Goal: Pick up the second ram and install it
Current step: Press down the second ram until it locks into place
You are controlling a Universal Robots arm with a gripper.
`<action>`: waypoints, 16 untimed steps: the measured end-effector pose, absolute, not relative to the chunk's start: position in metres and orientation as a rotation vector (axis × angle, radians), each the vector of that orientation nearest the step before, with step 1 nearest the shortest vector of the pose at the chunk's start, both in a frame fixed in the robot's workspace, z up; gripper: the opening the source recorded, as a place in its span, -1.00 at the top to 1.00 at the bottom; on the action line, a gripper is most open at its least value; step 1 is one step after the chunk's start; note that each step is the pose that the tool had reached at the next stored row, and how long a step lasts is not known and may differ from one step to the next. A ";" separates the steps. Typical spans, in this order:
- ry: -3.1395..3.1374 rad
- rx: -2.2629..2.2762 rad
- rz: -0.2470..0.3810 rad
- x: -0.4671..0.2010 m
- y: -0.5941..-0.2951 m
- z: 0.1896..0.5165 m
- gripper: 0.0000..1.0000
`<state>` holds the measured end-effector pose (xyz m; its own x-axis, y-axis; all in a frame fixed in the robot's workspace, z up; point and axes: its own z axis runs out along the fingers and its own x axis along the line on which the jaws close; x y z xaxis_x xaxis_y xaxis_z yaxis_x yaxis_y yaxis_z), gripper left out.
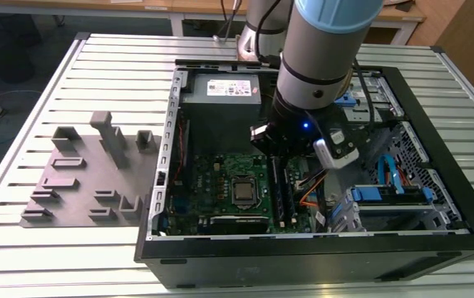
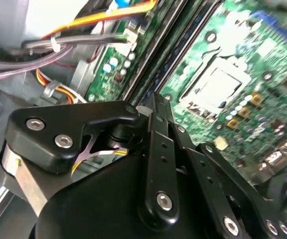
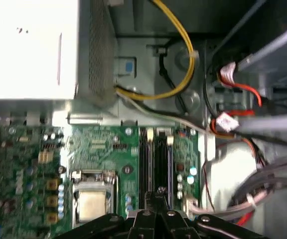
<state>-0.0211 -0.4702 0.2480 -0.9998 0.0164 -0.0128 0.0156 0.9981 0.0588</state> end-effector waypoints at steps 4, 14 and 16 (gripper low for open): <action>3.127 0.025 0.092 -0.021 -0.455 0.241 0.85; 3.127 0.025 0.091 -0.024 -0.445 0.222 0.85; 3.127 0.025 0.089 -0.024 -0.445 0.219 0.85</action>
